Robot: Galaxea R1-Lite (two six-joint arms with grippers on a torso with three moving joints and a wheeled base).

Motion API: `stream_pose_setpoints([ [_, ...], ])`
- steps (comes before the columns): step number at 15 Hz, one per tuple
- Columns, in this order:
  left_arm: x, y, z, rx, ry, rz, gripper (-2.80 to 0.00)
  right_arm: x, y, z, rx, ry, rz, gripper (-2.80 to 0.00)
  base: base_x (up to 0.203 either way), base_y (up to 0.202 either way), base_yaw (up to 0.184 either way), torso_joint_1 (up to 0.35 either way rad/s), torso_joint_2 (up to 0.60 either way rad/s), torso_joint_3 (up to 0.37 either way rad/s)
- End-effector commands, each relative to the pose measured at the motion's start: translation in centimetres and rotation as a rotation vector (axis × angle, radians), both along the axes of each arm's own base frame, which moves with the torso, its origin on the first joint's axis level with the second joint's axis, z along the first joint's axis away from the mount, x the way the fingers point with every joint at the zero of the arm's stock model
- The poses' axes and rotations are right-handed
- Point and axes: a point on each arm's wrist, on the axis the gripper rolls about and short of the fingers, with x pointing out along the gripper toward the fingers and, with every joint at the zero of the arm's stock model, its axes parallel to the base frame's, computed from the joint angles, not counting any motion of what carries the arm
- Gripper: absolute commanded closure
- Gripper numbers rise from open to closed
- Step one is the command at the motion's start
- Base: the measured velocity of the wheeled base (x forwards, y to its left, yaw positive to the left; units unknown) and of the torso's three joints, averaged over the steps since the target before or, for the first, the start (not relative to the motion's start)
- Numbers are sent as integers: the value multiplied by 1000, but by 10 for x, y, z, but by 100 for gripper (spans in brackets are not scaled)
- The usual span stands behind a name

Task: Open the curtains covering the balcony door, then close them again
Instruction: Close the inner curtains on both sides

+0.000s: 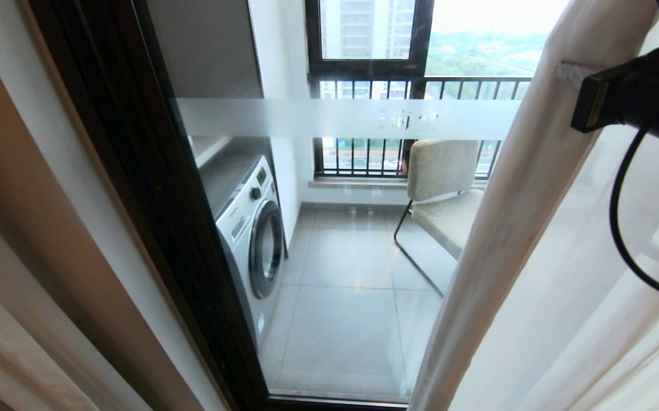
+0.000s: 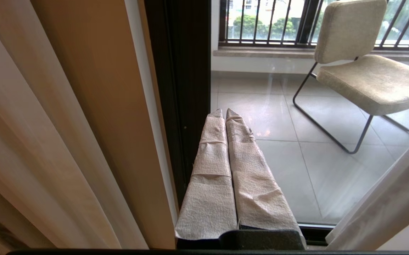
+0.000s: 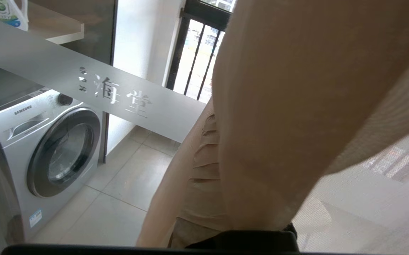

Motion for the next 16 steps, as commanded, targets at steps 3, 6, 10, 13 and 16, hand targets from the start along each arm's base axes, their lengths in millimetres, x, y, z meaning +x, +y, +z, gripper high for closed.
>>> stream_pose_setpoints([
  [3, 0, 0, 0, 0, 0, 1, 0, 4, 14, 2, 5, -4, 23, 0, 0, 0, 0, 0, 0, 0],
  [6, 0, 0, 0, 0, 0, 1, 0, 4, 31, 3, 7, -4, 64, 0, 0, 0, 0, 0, 0, 0],
  [10, 0, 0, 0, 0, 0, 1, 0, -2, 55, -3, -27, 8, 147, 0, 0, 0, 0, 0, 0, 0],
  [13, 0, 0, 0, 0, 0, 1, 0, -4, 59, -5, -30, 15, 154, 0, 0, 0, 0, 0, 0, 0],
  [16, 0, 0, 0, 1, 0, 1, 0, -1, 50, -5, -13, 19, 70, 0, 0, 0, 0, 0, 0, 0],
])
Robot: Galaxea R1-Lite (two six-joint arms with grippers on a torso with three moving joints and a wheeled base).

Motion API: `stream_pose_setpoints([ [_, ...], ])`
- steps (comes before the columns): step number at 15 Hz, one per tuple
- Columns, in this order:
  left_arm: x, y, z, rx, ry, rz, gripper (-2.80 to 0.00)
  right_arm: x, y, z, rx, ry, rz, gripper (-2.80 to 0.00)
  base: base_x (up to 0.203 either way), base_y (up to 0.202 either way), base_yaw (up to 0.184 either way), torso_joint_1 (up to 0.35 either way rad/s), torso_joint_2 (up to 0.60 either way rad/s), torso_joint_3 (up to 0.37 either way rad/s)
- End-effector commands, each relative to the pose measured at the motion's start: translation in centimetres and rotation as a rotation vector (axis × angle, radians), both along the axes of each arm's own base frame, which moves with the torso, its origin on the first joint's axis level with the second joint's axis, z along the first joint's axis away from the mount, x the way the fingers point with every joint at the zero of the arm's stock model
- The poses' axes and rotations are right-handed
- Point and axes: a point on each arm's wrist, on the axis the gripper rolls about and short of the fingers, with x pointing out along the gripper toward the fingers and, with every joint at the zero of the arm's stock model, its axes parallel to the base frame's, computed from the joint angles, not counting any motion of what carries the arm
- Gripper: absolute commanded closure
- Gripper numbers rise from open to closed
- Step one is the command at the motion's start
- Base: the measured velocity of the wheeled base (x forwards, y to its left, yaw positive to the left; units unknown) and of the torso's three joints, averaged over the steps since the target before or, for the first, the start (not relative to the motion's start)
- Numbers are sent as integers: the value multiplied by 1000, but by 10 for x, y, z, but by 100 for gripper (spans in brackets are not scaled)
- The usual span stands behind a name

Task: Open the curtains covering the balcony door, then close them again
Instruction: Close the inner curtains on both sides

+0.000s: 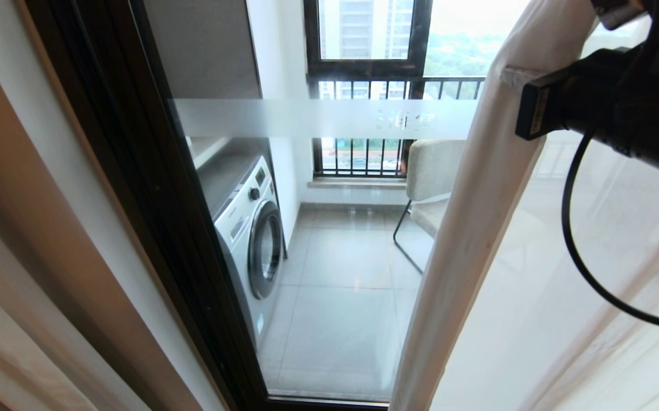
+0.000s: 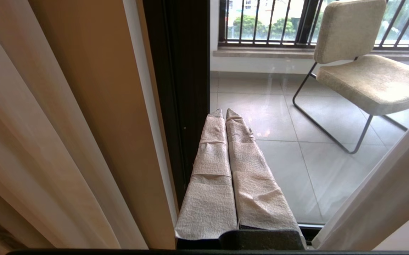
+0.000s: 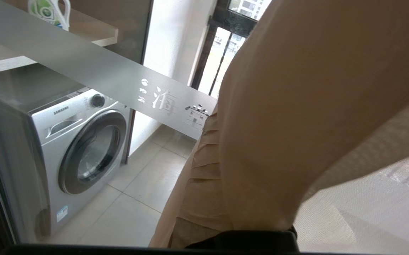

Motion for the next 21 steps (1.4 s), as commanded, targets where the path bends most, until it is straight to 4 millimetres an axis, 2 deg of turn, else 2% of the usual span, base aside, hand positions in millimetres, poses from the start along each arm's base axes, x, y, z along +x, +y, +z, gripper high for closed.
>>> stream_pose_setpoints([
  [1, 0, 0, 0, 0, 0, 1, 0, 5, -12, -1, 2, 2, -62, 0, 0, 0, 0, 0, 0, 0],
  [7, 0, 0, 0, 0, 0, 1, 0, 17, -71, 1, 9, -11, -291, 0, 0, 0, 0, 0, 0, 0],
  [11, 0, 0, 0, 0, 0, 1, 0, 17, -98, 4, 10, -23, -396, 0, 0, 0, 0, 0, 0, 0],
  [19, 0, 0, 0, 0, 0, 1, 0, 2, -112, -5, 13, 2, -445, 0, 0, 0, 0, 0, 0, 0],
  [20, 0, 0, 0, -2, 0, 1, 0, -1, -113, -7, 26, 10, -448, -280, 0, 0, 0, 0, 0, 0],
  [21, 0, 0, 0, 0, 0, 1, 0, -4, -113, -9, 34, 14, -449, -280, 0, 0, 0, 0, 0, 0],
])
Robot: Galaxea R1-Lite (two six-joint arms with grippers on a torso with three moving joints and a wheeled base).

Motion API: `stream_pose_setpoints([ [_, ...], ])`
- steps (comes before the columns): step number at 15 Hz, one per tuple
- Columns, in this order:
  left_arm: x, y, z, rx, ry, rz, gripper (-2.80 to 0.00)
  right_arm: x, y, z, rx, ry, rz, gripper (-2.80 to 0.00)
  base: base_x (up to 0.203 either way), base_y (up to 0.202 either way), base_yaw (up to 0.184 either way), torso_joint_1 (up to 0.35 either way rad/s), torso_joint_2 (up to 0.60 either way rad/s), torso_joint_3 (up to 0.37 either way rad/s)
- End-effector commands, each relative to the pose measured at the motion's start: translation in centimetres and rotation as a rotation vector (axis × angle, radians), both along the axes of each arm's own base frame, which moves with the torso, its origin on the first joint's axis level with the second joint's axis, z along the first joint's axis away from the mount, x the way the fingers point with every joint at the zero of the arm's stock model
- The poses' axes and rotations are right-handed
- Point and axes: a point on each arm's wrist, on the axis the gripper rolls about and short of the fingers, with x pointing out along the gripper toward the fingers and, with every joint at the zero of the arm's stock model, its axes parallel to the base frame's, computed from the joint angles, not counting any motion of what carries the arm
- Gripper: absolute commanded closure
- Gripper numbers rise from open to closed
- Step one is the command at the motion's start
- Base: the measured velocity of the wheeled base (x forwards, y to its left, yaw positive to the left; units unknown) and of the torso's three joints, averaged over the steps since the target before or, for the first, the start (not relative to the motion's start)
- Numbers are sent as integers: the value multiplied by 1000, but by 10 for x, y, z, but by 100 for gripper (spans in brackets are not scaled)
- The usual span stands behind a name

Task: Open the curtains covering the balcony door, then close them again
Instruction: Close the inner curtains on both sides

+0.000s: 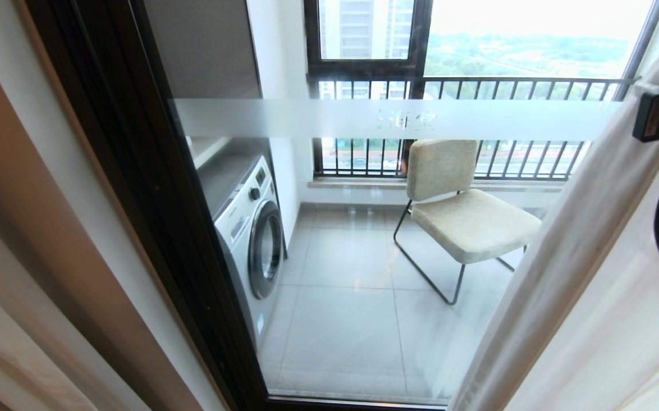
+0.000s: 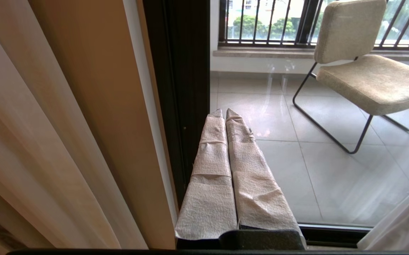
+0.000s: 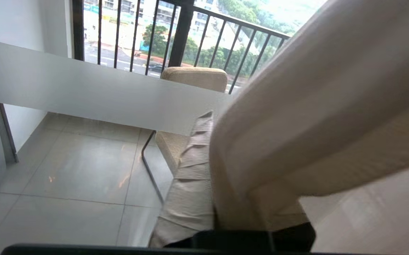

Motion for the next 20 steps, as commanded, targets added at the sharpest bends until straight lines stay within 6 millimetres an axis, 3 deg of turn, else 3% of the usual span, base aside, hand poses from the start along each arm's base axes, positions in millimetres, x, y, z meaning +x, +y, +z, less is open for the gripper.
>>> stream_pose_setpoints([
  [1, 0, 0, 0, -1, 0, 1, 0, -11, -2, -2, 6, -2, -6, -280, 0, 0, 0, 0, 0, 0],
  [7, 0, 0, 0, -1, 0, 1, 0, -44, -4, -8, 7, -13, -8, -280, 0, 0, 0, 0, 0, 0],
  [20, 0, 0, 0, -1, 0, 1, 0, -128, -11, -41, 9, -9, -8, -280, 0, 0, 0, 0, 0, 0],
])
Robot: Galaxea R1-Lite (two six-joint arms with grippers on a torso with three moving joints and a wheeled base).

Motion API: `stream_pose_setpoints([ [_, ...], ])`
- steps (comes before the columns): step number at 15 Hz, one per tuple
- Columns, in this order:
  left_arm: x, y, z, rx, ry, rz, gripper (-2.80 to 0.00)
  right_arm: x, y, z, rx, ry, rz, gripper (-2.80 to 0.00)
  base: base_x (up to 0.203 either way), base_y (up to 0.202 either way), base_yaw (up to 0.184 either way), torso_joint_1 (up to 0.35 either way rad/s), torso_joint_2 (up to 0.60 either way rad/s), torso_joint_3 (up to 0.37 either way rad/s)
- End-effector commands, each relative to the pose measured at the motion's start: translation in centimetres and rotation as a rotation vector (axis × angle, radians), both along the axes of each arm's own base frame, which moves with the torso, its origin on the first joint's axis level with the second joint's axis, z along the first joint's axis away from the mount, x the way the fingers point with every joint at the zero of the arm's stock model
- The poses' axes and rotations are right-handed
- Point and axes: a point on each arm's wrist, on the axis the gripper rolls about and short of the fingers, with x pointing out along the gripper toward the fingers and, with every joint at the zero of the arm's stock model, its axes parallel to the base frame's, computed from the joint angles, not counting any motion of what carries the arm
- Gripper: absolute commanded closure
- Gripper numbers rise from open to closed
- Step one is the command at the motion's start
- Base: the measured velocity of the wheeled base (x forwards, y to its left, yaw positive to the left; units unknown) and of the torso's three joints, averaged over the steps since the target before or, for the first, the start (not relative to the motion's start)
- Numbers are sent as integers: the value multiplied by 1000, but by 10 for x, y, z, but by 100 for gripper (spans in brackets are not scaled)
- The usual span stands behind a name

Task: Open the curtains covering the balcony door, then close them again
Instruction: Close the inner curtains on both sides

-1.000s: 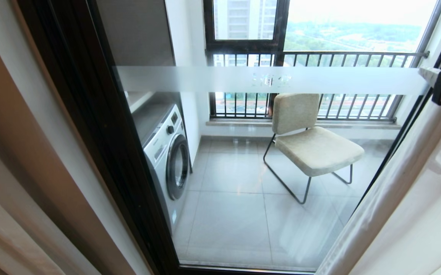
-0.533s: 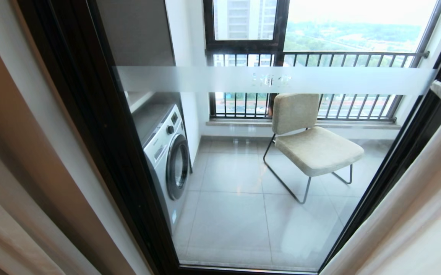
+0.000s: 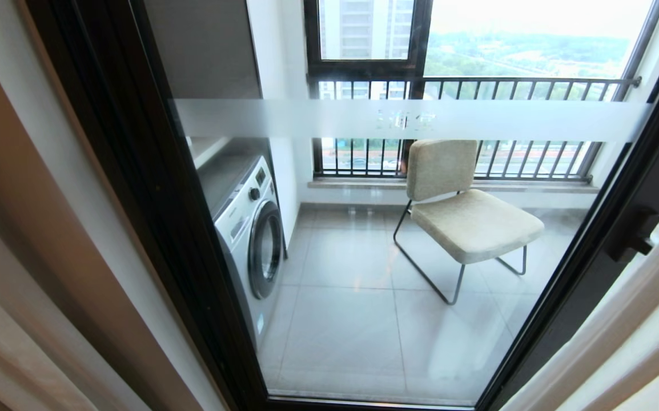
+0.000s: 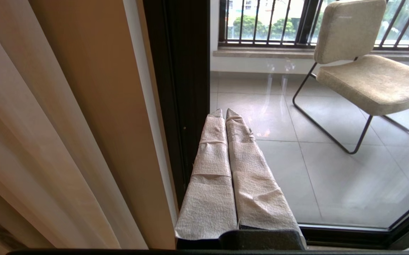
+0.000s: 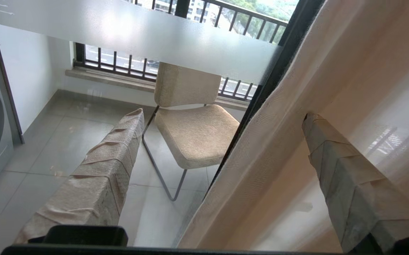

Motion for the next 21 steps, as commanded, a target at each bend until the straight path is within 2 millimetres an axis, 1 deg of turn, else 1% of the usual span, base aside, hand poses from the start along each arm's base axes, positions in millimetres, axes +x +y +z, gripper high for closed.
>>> stream_pose_setpoints([
  [1, 0, 0, 0, -1, 0, 1, 0, -20, -2, -3, 1, -31, 0, -280, 0, 0, 0, 0, 0, 0],
  [4, 0, 0, 0, 0, 0, 1, 0, -32, -2, -11, 1, -33, 0, -280, 0, 0, 0, 0, 0, 0],
  [11, 0, 0, 0, -1, 0, 1, 0, -64, -5, -22, 0, 0, 0, -280, 0, 0, 0, 0, 0, 0],
  [12, 0, 0, 0, -1, 0, 1, 0, -68, -5, -25, -1, 2, 0, 0, 0, 0, 0, 0, 0, 0],
  [15, 0, 0, 0, -1, 0, 1, 0, -81, -6, -31, -1, 2, 0, 0, 0, 0, 0, 0, 0, 0],
  [21, 0, 0, 0, -1, 0, 1, 0, -103, -8, -58, 1, -5, 2, 0, 0, 0, 0, 0, 0, 0],
])
